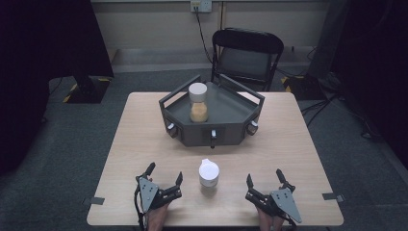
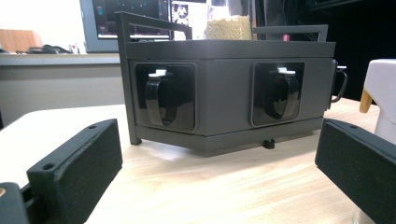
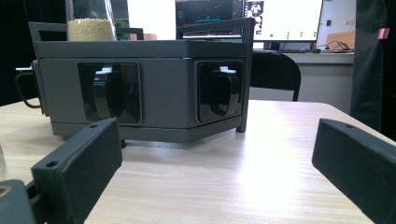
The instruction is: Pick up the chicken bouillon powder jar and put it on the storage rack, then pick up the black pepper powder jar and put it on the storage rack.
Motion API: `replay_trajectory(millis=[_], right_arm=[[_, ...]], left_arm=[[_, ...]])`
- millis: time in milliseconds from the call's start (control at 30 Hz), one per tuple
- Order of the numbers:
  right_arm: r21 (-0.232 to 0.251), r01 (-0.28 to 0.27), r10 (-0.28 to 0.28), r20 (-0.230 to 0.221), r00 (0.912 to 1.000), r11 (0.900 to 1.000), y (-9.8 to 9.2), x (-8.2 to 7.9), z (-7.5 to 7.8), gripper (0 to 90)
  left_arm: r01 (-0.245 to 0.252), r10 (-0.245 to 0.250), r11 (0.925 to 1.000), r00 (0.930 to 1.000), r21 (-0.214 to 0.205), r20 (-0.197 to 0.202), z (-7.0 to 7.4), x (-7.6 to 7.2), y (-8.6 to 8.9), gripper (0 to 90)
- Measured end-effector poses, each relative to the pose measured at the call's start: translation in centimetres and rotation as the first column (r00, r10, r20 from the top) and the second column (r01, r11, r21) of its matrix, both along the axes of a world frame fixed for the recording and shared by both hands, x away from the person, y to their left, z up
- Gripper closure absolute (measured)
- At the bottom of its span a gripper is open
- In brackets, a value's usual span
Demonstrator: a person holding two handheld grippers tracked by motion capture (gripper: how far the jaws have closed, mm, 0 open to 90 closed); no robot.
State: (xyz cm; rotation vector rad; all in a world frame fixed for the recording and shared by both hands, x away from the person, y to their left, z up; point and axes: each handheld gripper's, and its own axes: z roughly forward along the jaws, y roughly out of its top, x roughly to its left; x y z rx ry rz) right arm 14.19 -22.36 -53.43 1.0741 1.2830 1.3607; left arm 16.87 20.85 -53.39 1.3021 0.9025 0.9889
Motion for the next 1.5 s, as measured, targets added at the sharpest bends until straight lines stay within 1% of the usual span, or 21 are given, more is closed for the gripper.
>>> replay_trajectory(millis=[100,167,300,567,600,633,700,800,1000,1100,1200,1300,1333,1400,1500], right_arm=[[0.000,0.000,0.000,0.001,1.0000,1.0000,0.0,0.0,0.0,0.5],[-0.001,0.000,0.000,0.001,1.0000,1.0000,0.0,0.0,0.0,0.5],[-0.001,0.000,0.000,0.001,1.0000,1.0000,0.0,0.0,0.0,0.5],[0.005,0.001,-0.001,-0.004,1.0000,1.0000,0.0,0.1,0.1,0.5],[0.005,-0.001,0.001,-0.004,1.0000,1.0000,-0.1,0.1,0.1,2.0],[0.002,-0.001,0.001,0.000,1.0000,1.0000,0.0,0.0,0.0,2.3],[-0.009,0.017,-0.017,0.006,0.9998,0.9998,0.3,-0.1,-0.1,0.4],[-0.014,0.013,-0.013,0.001,0.9999,0.9998,0.3,0.0,0.2,0.1],[0.005,0.007,-0.007,0.017,0.9998,1.0000,0.4,-0.3,0.7,0.0],[0.016,0.012,-0.012,0.039,0.9992,0.9998,0.8,-0.7,0.9,0.0],[0.029,-0.012,0.010,0.039,0.9992,0.9995,0.8,-0.9,1.5,0.0],[0.027,-0.036,0.035,0.029,0.9990,0.9990,1.0,-1.0,2.1,0.0],[0.028,-0.042,0.041,0.036,0.9985,0.9987,1.1,-1.1,2.1,0.0],[0.012,-0.037,0.037,0.051,0.9980,0.9992,1.7,-1.2,2.0,0.0],[0.008,-0.080,0.079,0.054,0.9954,0.9968,1.7,-1.3,2.3,0.0]], left_arm=[[0.005,-0.005,1.0000,1.0000,0.003,-0.001,0.0,0.0,0.0,0.0],[0.003,-0.003,1.0000,0.9999,0.005,-0.017,0.3,0.1,0.0,0.0],[-0.006,0.006,1.0000,0.9999,0.005,-0.014,0.2,0.1,-0.2,0.0],[-0.007,0.007,1.0000,0.9999,0.005,-0.014,0.2,0.1,-0.2,0.1],[-0.007,0.007,1.0000,0.9999,0.005,-0.014,0.2,0.1,-0.2,0.1],[-0.007,0.007,1.0000,0.9999,0.005,-0.014,0.2,0.1,-0.2,0.1],[-0.007,0.007,1.0000,0.9999,0.005,-0.014,0.2,0.1,-0.2,0.1],[-0.007,0.007,1.0000,0.9999,0.005,-0.014,0.2,0.1,-0.2,0.1],[-0.007,0.007,1.0000,0.9999,0.005,-0.014,0.2,0.1,-0.2,0.1],[-0.007,0.007,1.0000,0.9999,0.005,-0.015,0.2,0.1,-0.2,0.1],[-0.007,0.007,1.0000,0.9999,0.005,-0.014,0.2,0.1,-0.2,0.1],[-0.007,0.007,1.0000,0.9999,0.005,-0.014,0.2,0.1,-0.2,0.1],[-0.007,0.007,1.0000,0.9999,0.005,-0.014,0.2,0.1,-0.2,0.1],[-0.007,0.007,1.0000,0.9999,0.005,-0.014,0.2,0.1,-0.2,0.1],[-0.009,0.009,0.9999,0.9999,0.005,-0.014,0.2,0.1,-0.2,0.1]])
